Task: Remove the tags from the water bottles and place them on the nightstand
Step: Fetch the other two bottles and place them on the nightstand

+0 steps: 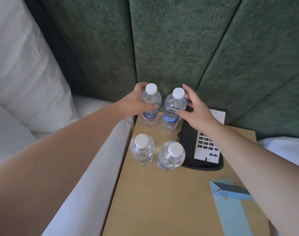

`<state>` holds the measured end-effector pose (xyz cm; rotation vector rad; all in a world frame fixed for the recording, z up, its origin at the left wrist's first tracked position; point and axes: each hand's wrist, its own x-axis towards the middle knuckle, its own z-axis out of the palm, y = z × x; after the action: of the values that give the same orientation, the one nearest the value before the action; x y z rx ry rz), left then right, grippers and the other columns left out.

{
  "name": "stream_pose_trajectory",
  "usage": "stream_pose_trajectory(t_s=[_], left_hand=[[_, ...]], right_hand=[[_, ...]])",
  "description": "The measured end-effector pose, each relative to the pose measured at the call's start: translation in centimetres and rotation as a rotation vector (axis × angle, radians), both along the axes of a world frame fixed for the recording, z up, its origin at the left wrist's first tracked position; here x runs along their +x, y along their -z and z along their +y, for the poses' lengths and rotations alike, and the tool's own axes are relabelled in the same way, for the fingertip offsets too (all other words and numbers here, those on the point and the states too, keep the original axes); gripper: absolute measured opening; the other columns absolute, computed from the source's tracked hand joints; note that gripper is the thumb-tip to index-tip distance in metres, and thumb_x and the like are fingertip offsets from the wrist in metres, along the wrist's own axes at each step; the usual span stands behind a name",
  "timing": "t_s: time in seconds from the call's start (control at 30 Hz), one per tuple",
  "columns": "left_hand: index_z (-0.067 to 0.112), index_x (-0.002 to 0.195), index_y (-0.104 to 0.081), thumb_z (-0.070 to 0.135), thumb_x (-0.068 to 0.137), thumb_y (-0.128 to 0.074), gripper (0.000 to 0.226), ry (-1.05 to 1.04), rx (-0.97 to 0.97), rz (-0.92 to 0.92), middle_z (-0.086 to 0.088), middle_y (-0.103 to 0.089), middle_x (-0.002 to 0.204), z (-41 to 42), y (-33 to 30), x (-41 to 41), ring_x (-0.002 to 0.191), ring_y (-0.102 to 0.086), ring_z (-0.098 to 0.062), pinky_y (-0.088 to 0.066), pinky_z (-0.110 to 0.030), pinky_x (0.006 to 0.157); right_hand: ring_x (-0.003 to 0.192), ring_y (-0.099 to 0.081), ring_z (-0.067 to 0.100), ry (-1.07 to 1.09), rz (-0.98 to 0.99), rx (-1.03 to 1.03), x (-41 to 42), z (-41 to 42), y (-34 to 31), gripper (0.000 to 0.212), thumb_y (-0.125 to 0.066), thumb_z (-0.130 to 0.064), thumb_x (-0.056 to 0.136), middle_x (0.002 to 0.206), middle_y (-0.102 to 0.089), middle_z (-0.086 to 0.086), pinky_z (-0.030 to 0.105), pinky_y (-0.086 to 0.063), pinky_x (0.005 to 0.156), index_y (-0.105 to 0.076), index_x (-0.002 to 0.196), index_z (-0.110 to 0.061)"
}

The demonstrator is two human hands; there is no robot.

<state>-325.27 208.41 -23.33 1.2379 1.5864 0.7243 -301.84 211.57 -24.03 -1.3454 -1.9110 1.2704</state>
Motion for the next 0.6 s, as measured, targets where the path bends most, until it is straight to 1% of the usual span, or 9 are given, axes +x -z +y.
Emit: stream_pose_trajectory(t_s=[0.07,0.1,0.17,0.23,0.3,0.37,0.5,0.53,0.6], left_hand=[[0.024,0.136,-0.031,0.051,0.062,-0.082,0.094,-0.092,0.052,0.114,-0.001,-0.049,0.132,0.0,0.1,1.1,0.119,-0.052,-0.015,-0.047,-0.036,0.099],[0.022,0.132,-0.034,0.052,0.062,-0.083,0.091,-0.14,0.083,0.164,-0.003,-0.049,0.132,0.1,0.2,1.5,0.118,-0.052,-0.016,-0.047,-0.035,0.096],[0.02,0.125,-0.041,0.049,0.065,-0.083,0.079,-0.181,0.12,0.26,-0.004,-0.051,0.127,0.4,0.5,2.0,0.111,-0.053,-0.016,-0.046,-0.032,0.089],[0.021,0.121,-0.044,0.047,0.067,-0.082,0.071,-0.178,0.125,0.291,-0.004,-0.053,0.122,0.6,0.6,2.1,0.106,-0.054,-0.017,-0.045,-0.03,0.085],[0.02,0.119,-0.045,0.046,0.068,-0.082,0.068,-0.168,0.128,0.297,-0.003,-0.055,0.12,0.7,0.6,2.0,0.104,-0.055,-0.017,-0.045,-0.031,0.083],[0.019,0.119,-0.046,0.045,0.069,-0.081,0.066,-0.163,0.139,0.302,-0.001,-0.056,0.116,0.6,0.6,2.0,0.102,-0.055,-0.016,-0.045,-0.03,0.081],[0.019,0.118,-0.048,0.041,0.071,-0.082,0.062,-0.161,0.148,0.261,0.004,-0.057,0.108,0.4,0.5,2.1,0.1,-0.056,-0.015,-0.044,-0.029,0.078],[0.018,0.118,-0.048,0.04,0.071,-0.082,0.062,-0.163,0.148,0.254,0.004,-0.057,0.108,0.4,0.5,2.1,0.099,-0.056,-0.015,-0.044,-0.029,0.079],[0.018,0.118,-0.049,0.039,0.071,-0.082,0.061,-0.164,0.153,0.253,0.004,-0.058,0.106,0.4,0.4,2.1,0.098,-0.057,-0.015,-0.046,-0.03,0.08]], right_hand=[[0.125,-0.047,0.007,-0.025,0.069,-0.052,0.0,0.3,-0.4,0.073,-0.067,-0.017,0.085,0.144,-0.045,-0.008,0.031,-0.039,0.103,-0.031,0.142,-0.044],[0.123,-0.051,0.008,-0.037,0.085,-0.066,0.0,0.4,-0.5,0.066,-0.066,-0.015,0.086,0.139,-0.05,-0.009,0.036,-0.041,0.105,-0.038,0.14,-0.039],[0.112,-0.059,0.01,-0.027,0.052,-0.05,0.1,0.5,-0.8,0.052,-0.07,-0.017,0.084,0.126,-0.06,-0.007,0.042,-0.047,0.1,-0.05,0.129,-0.033],[0.098,-0.064,0.013,0.03,-0.037,0.018,0.1,0.4,-1.2,0.045,-0.077,-0.028,0.077,0.114,-0.063,-0.002,0.04,-0.052,0.09,-0.053,0.114,-0.029],[0.093,-0.062,0.017,0.102,-0.149,0.108,-0.2,0.3,-1.5,0.049,-0.08,-0.038,0.072,0.109,-0.062,0.001,0.037,-0.051,0.082,-0.048,0.106,-0.023],[0.098,-0.058,0.019,0.141,-0.211,0.16,-0.7,0.3,-1.7,0.054,-0.079,-0.042,0.072,0.114,-0.058,0.003,0.035,-0.047,0.082,-0.046,0.107,-0.018],[0.11,-0.052,0.013,0.026,-0.144,0.079,-0.9,0.4,-2.0,0.058,-0.074,-0.032,0.078,0.122,-0.053,-0.008,0.026,-0.037,0.084,-0.044,0.126,-0.025],[0.109,-0.054,0.015,0.005,-0.171,0.101,-0.9,0.4,-2.0,0.057,-0.075,-0.032,0.077,0.119,-0.055,-0.007,0.027,-0.038,0.082,-0.045,0.126,-0.025],[0.098,-0.056,0.019,0.049,-0.279,0.189,-0.9,0.5,-1.8,0.056,-0.078,-0.045,0.07,0.108,-0.058,-0.001,0.031,-0.04,0.073,-0.047,0.111,-0.023]])
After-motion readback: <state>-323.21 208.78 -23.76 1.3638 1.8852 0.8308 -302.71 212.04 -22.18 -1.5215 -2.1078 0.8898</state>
